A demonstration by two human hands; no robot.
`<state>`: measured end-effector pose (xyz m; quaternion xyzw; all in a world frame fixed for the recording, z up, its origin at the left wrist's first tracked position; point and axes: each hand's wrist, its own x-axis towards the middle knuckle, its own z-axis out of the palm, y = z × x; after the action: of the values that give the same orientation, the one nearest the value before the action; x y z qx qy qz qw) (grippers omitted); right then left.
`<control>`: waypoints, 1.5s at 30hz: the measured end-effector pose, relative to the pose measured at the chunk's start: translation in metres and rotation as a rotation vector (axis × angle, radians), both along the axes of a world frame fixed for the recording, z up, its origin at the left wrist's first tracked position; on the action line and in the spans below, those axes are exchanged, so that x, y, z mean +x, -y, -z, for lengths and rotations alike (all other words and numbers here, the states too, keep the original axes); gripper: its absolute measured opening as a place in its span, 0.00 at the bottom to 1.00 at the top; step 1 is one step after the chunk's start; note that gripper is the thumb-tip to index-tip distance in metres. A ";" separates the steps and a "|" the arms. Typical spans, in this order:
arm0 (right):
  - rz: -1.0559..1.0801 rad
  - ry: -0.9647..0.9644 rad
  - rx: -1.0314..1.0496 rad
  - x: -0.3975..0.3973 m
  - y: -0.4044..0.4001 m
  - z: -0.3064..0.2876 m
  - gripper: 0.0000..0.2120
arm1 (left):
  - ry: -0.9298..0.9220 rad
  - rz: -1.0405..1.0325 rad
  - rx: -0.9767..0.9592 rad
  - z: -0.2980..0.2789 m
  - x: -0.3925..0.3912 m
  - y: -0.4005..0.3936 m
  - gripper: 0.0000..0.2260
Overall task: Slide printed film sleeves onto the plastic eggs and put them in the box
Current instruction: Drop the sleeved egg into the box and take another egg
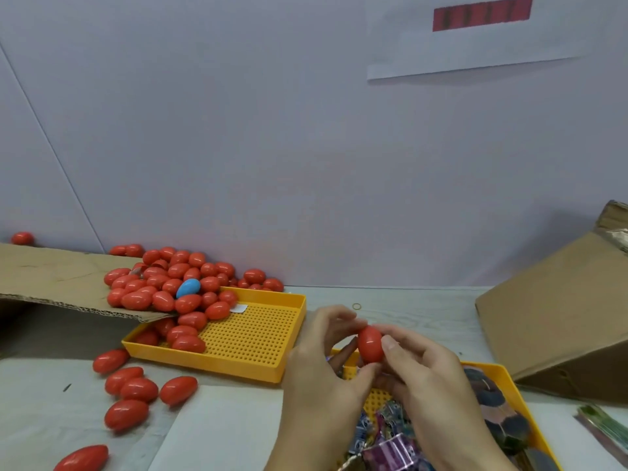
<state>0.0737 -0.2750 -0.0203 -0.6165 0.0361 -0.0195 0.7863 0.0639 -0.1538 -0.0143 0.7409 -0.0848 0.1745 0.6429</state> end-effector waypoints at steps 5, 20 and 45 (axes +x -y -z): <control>-0.034 -0.004 0.190 0.001 -0.002 0.000 0.11 | -0.046 0.080 -0.214 0.000 0.004 -0.003 0.17; -0.053 0.121 0.216 0.003 -0.003 0.006 0.14 | -0.012 0.128 -0.147 0.011 0.012 -0.005 0.15; 0.122 0.530 -0.482 -0.003 -0.008 0.015 0.21 | -0.318 0.179 -0.704 0.013 0.016 -0.002 0.14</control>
<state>0.0707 -0.2674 -0.0349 -0.7545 -0.1380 -0.2333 0.5977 0.0798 -0.1517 -0.0272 0.4828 0.0166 0.0192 0.8754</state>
